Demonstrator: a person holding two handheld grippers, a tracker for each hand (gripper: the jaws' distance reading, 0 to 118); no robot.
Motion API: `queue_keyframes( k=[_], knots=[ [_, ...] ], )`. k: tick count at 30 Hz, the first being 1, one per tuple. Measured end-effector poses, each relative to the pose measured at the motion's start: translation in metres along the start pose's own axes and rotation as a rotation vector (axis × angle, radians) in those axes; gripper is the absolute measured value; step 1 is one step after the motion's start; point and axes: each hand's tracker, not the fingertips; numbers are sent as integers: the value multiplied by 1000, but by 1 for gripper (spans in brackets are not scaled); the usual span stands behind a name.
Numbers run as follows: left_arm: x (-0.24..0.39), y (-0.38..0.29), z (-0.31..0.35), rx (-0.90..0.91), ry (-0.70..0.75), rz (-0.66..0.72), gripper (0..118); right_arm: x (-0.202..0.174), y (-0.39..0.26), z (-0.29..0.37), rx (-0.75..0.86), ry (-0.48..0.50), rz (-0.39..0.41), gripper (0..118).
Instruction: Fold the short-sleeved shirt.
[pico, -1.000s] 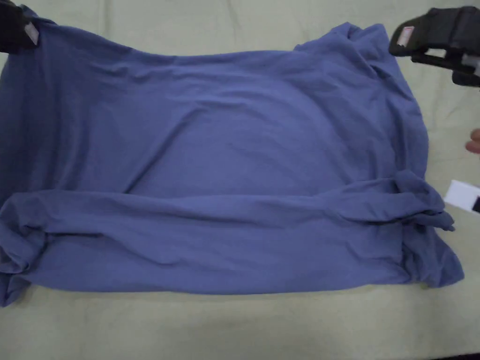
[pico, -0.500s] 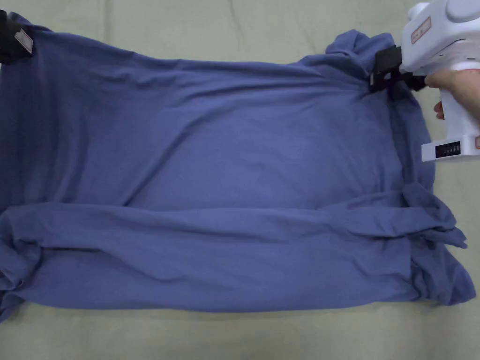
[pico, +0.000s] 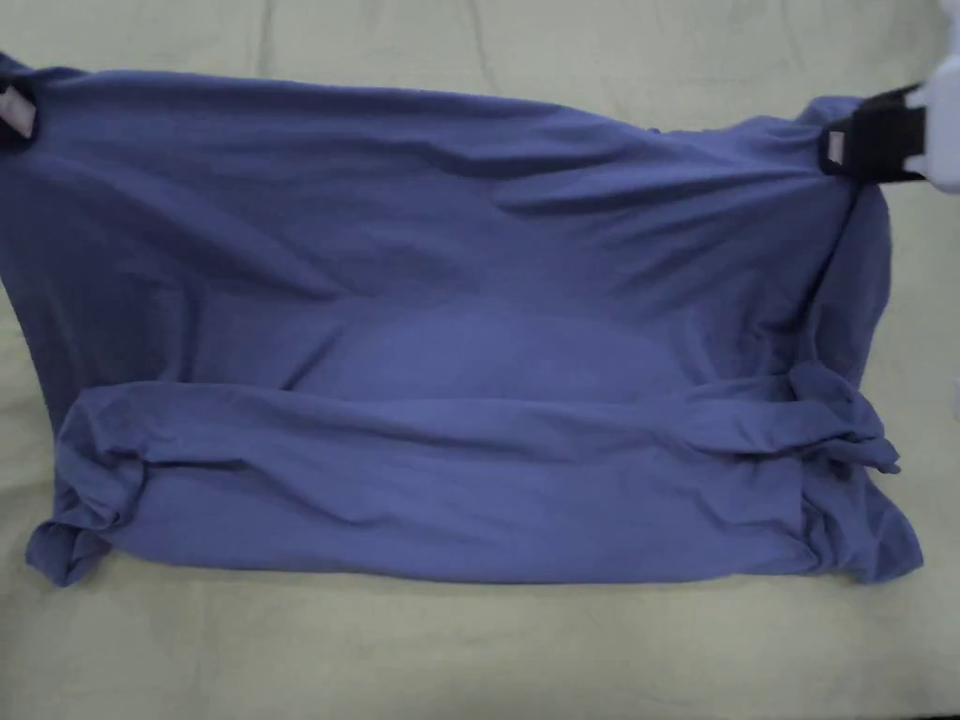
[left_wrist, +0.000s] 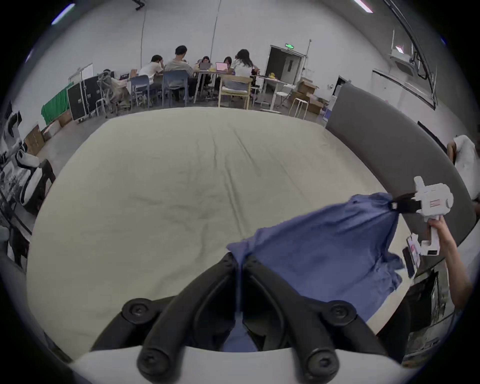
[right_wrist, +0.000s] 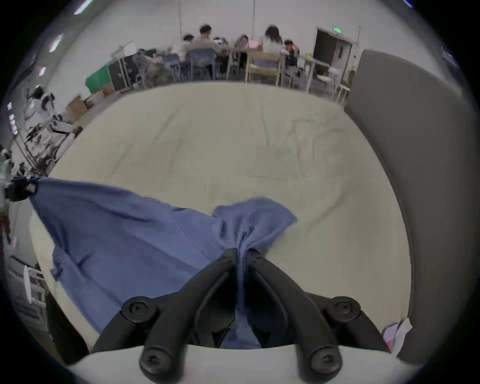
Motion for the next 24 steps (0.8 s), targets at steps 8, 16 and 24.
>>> queue_keyframes(
  k=[8, 16, 24],
  knots=[
    [-13, -98, 34, -213, 18, 14, 1, -11, -139, 85, -35, 38, -120, 6],
    [3, -155, -19, -469, 68, -96, 1, -24, -200, 34, -224, 26, -154, 6],
    [-11, -160, -40, -498, 51, 61, 43, -16, -205, 14, -282, 18, -178, 38]
  ],
)
